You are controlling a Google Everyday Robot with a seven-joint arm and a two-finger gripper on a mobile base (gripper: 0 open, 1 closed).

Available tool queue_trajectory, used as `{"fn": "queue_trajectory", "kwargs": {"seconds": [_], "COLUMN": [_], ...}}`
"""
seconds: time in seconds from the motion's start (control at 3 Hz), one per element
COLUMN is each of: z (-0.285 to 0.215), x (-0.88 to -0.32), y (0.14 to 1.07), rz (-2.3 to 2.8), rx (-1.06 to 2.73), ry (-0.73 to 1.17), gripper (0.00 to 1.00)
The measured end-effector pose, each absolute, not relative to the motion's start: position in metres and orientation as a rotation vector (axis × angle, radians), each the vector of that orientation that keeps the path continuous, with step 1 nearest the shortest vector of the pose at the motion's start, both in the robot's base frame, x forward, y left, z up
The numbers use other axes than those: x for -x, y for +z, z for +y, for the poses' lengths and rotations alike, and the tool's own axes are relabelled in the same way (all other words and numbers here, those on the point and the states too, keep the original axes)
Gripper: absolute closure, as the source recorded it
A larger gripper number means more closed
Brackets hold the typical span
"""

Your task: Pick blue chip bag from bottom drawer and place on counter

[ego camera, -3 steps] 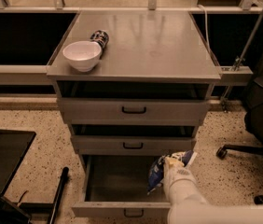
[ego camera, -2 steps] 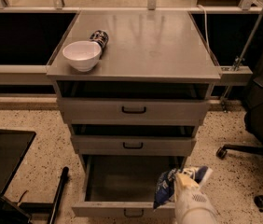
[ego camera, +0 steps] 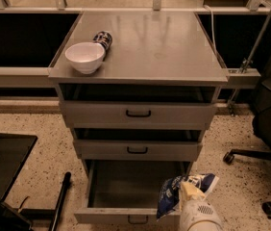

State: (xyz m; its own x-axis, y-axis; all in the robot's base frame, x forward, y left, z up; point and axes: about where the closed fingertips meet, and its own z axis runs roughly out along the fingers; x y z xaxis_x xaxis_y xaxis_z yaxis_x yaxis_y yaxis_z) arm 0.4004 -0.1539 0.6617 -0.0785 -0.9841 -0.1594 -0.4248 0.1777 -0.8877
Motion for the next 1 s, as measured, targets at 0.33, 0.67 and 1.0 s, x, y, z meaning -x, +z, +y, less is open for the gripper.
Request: {"fn": "queue_trajectory", "kwargs": {"seconds": [0.33, 0.67, 1.0], "z": [-0.134, -0.126, -0.103], "x": [-0.435, -0.486, -0.544], "y": [0.683, 0.724, 0.802], "rz": [1.575, 1.549, 1.472], "rx": [1.416, 1.395, 1.284], "ry": [-0.829, -0.783, -0.757], "gripper": [1.0, 1.0, 1.0]}}
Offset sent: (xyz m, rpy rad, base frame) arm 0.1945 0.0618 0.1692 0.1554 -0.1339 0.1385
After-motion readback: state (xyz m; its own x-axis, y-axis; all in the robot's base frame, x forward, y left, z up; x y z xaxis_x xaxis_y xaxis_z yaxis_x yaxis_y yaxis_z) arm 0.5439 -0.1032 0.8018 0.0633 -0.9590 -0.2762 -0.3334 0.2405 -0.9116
